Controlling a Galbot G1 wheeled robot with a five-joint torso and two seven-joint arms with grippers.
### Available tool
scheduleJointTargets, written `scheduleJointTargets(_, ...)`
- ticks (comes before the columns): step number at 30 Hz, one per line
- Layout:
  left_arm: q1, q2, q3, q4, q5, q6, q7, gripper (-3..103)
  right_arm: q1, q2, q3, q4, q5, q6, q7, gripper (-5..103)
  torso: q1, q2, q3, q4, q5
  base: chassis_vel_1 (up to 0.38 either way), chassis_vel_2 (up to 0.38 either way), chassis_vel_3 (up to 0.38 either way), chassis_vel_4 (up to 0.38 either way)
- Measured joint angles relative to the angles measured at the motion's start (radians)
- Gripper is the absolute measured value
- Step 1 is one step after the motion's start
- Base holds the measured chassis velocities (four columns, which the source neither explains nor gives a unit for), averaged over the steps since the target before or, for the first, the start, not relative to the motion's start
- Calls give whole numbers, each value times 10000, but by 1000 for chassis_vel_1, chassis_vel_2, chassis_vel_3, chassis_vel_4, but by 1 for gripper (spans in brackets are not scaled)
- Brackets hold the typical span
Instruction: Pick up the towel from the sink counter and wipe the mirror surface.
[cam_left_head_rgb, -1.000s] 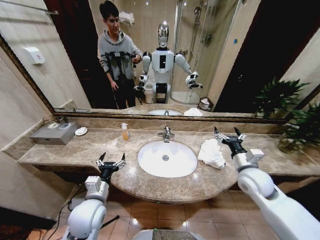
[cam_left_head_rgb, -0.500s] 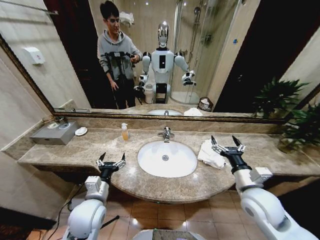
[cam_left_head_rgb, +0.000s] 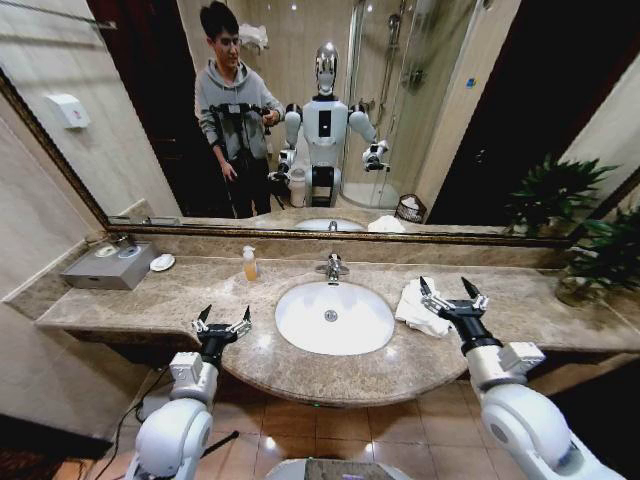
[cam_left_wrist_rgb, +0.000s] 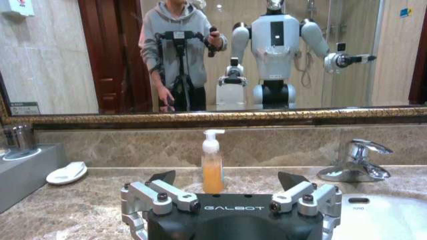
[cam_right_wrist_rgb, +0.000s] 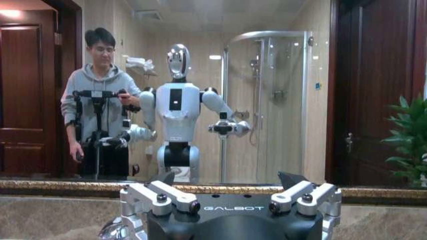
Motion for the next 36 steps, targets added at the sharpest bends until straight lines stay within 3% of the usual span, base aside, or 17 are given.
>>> scheduleJointTargets(17,0,0,0,-1,0,0,0,100,25,-8,-14,-29,1,-3,-2,100,6,-2,1,3,-1,12,-13,-13,16)
scheduleJointTargets(36,2,0,0,0,0,0,0,100,30,-10,-22,-40,7,-3,1,100,-7,2,-2,-1,4,222,-227,-236,234)
